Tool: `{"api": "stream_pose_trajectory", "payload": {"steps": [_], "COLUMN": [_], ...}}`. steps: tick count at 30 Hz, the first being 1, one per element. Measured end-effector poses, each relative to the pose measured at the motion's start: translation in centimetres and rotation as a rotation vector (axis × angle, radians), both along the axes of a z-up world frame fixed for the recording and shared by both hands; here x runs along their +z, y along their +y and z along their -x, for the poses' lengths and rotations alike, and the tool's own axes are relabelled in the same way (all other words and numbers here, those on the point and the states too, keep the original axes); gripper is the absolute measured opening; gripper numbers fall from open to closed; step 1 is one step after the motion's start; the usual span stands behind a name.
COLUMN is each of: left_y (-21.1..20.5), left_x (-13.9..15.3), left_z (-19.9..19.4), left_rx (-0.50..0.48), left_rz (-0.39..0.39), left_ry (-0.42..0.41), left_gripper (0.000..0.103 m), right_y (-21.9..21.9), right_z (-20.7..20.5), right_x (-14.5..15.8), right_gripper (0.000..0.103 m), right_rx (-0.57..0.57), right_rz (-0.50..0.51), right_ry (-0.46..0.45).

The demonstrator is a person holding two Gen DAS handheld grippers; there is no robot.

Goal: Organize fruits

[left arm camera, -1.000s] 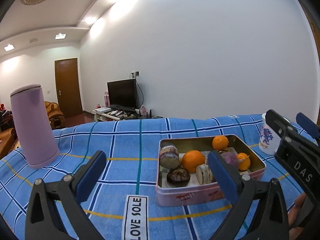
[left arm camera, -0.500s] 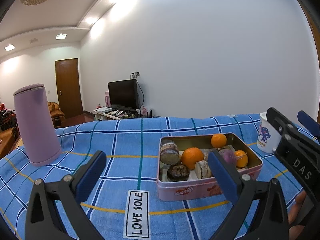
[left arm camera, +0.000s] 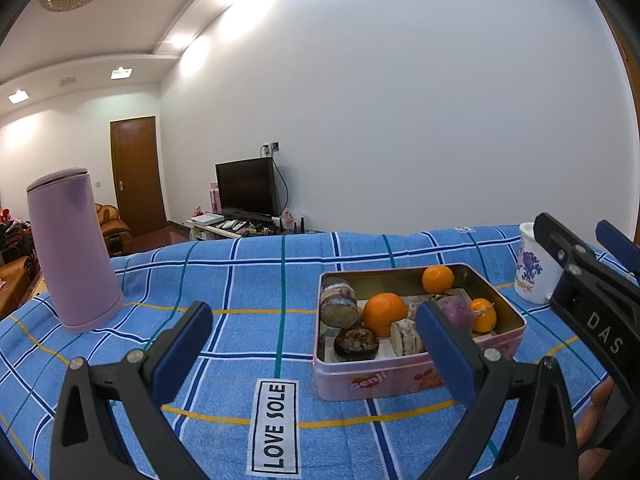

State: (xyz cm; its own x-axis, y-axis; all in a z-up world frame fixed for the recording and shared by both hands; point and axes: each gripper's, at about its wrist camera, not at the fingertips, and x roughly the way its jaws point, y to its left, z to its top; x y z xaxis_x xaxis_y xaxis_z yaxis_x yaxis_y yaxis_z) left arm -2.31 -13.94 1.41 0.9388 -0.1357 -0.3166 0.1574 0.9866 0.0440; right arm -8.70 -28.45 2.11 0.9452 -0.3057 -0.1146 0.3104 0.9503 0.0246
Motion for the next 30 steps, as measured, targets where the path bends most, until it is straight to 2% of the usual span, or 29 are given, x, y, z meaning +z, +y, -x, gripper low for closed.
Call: {"api": "stream_pose_trajectory", "payload": {"steps": [30], "left_y": [0.2], "left_x": [0.02], "left_z": [-0.13], "left_rx": [0.002], "left_rz": [0.004], "left_ry": [0.01], "left_gripper": [0.103], "right_y": [-0.1], "right_z": [-0.06], "right_x": [-0.04], "right_gripper": [0.085], "right_rx": [-0.004], "right_rz": [0.003], "right_ry": [0.002]}}
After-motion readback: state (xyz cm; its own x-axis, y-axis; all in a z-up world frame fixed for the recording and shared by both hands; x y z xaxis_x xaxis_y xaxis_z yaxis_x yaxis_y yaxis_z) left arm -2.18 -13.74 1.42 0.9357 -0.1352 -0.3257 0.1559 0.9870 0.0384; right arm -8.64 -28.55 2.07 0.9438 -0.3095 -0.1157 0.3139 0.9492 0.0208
